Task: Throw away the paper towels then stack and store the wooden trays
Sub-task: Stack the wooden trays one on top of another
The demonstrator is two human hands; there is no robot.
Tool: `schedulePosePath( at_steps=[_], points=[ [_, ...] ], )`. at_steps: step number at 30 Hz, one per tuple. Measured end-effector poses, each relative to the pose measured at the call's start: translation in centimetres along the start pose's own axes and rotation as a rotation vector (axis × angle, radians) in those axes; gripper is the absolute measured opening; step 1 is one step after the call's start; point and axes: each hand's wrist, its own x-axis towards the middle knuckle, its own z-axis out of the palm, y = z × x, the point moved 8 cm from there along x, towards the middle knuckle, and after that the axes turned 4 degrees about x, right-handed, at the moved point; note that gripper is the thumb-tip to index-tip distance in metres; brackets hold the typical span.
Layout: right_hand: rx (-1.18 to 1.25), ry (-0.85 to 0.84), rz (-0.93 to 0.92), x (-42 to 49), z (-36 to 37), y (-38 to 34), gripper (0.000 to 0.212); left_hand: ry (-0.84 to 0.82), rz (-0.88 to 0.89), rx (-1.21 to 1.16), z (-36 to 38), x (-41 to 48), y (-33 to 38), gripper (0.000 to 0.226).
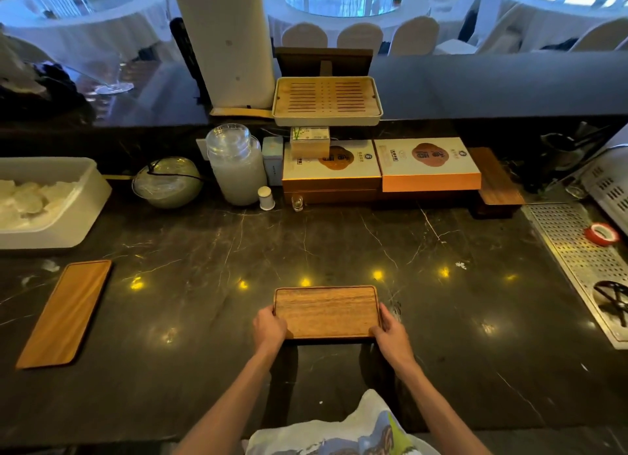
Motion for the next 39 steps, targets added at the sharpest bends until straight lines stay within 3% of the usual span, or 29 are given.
schedulePosePath(
  at_steps=[6,10,17,23,27,33,39],
  points=[
    [-0.044,-0.005,0.028,0.1,0.1,-0.1,0.055,0.019,0.037,-0.066,-0.4,-1.3,0.4,0.027],
    [-0.099,-0.016,-0.017,-1.2,0.2,-1.4,0.058,-0.062,0.109,-0.120,0.1,-3.1,0.2,0.035],
    [-0.465,0.011,-0.377,-4.9,2.9,-5.0,0.045,-0.050,-0.018,-0.059,-3.4,-4.6,-6.2,0.053],
    [-0.532,-0.242,-0.376,-7.7,12.4,-5.1,0.043,0.049,-0.064,-0.088,-8.8,-4.5,-12.1,0.046],
    [-0.550,-0.322,-0.400,-8.3,19.0,-6.7,0.041,0.056,-0.053,-0.138,-13.7,-2.5,-14.5,0.044],
    [-0.665,-0.453,-0.423,-8.7,32.0,-10.9,0.036,0.195,-0.041,-0.193,-24.7,2.1,-18.7,0.039],
    [-0.682,-0.614,-0.241,-8.2,48.9,-14.1,0.040,0.416,-0.290,-0.284,-35.8,6.7,-28.3,0.033]
  ],
)
